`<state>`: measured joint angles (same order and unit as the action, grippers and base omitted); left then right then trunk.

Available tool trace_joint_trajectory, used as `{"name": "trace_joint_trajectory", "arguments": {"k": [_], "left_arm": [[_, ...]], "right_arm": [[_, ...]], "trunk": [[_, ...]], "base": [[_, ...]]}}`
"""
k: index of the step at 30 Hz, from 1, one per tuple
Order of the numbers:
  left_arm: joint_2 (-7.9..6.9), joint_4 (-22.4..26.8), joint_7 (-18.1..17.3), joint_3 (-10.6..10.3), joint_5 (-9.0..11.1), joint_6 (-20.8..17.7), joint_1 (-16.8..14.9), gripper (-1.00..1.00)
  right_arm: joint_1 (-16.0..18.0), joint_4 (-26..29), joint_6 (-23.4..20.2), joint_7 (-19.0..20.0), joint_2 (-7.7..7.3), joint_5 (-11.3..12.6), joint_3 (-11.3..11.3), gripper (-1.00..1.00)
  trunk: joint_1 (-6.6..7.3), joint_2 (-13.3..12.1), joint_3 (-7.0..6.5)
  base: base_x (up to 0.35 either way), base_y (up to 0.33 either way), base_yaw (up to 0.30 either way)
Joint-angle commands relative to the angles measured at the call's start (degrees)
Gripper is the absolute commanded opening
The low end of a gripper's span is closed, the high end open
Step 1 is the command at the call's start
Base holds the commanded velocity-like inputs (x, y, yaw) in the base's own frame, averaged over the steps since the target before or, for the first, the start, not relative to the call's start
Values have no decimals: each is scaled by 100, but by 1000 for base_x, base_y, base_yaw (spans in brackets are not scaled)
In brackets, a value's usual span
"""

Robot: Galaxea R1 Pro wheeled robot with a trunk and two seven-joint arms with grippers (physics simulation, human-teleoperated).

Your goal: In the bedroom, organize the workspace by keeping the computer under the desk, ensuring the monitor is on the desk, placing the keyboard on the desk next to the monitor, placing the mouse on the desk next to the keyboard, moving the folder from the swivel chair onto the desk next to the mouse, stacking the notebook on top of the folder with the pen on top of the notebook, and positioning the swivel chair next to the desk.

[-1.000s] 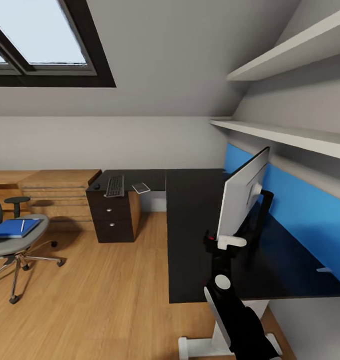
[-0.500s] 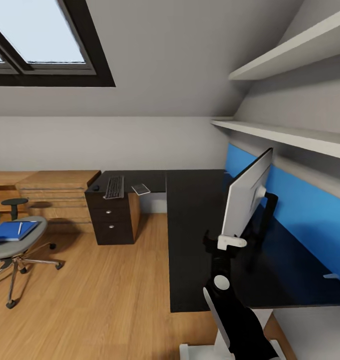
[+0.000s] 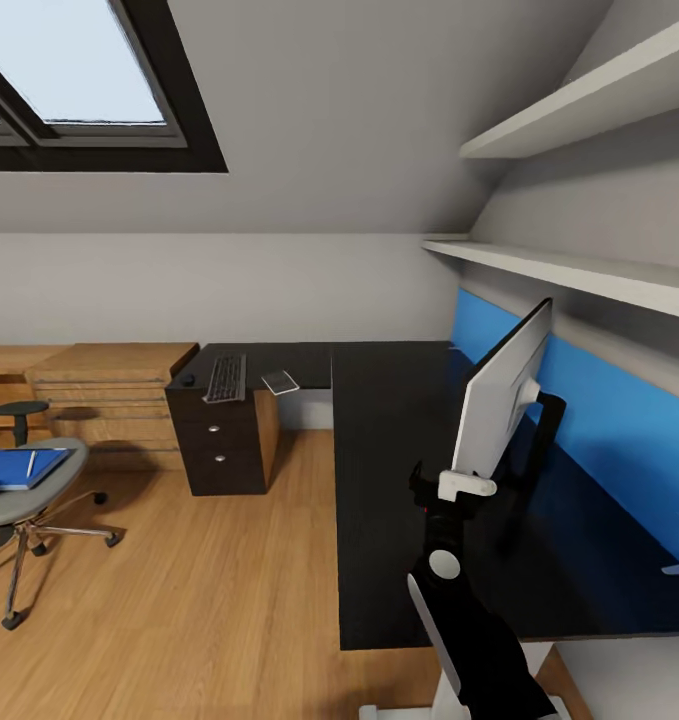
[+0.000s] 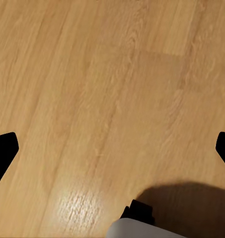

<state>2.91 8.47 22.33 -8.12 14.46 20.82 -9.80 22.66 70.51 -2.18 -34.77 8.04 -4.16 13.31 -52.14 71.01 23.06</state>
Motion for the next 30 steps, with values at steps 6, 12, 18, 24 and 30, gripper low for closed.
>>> {"name": "trace_joint_trajectory", "arguments": {"k": [6,12,18,24,30], "left_arm": [[-1,-3,26,-50,48,19,-3,100],[-1,-3,33,-50,50,19,-4,100],[-1,-3,31,-50,49,19,-2,100],[-1,-3,33,-50,50,19,-4,100],[-1,-3,34,-50,48,19,-4,100]], "right_arm": [[3,-2,-34,-30,-1,-41,-65,100],[4,-2,-36,-30,2,-41,-72,100],[4,-2,-37,-32,0,-41,-74,100],[5,-37,-37,-30,5,-41,-74,100],[9,-77,-37,-30,5,-41,-74,100]], "trunk": [[0,4,6],[0,4,6],[0,4,6],[0,4,6],[0,4,6]], "base": [[2,-132,0],[0,-60,0],[0,-244,0],[0,-236,0],[0,-286,0]]}}
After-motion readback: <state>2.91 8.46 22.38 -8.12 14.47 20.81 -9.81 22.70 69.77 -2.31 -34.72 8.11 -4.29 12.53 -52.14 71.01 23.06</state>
